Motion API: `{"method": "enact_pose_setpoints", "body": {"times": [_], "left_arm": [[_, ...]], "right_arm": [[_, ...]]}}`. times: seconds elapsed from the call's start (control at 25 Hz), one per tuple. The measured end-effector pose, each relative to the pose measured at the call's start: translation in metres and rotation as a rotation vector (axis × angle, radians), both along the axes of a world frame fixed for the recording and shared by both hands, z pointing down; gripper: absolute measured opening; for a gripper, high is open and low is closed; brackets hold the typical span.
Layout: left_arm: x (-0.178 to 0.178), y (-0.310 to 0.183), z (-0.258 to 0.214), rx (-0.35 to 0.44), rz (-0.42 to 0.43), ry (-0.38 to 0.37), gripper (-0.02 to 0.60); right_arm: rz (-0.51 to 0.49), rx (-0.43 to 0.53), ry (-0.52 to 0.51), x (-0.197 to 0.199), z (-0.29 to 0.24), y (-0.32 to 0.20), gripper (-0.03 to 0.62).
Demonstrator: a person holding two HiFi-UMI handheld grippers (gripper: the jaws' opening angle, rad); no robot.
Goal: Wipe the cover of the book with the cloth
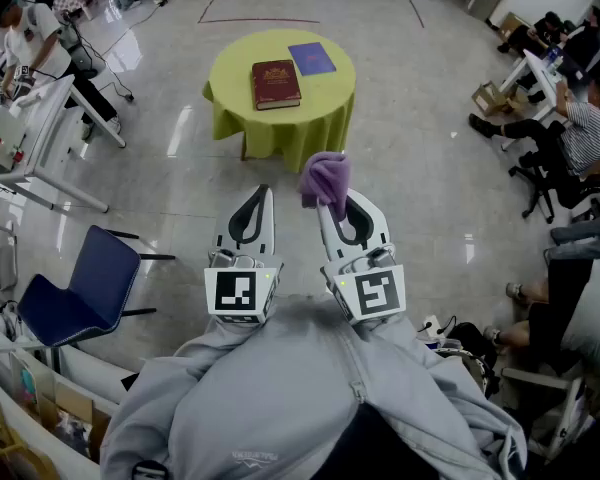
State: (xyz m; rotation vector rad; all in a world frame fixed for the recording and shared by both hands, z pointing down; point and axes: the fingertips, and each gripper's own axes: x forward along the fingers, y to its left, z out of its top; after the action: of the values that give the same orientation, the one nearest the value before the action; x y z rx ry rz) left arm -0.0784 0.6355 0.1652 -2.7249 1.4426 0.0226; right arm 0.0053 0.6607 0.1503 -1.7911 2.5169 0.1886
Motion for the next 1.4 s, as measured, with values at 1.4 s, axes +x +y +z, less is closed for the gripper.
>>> {"method": "enact_pose_setpoints", "body": {"times": [1.4], "left_arm": [[0.032,-0.116,0.024,-0.021,-0.019,-0.002,0.018]], "right_arm": [[0.013,-0.094,-0.045,0.044,0.033,-0.115,0.087]]}}
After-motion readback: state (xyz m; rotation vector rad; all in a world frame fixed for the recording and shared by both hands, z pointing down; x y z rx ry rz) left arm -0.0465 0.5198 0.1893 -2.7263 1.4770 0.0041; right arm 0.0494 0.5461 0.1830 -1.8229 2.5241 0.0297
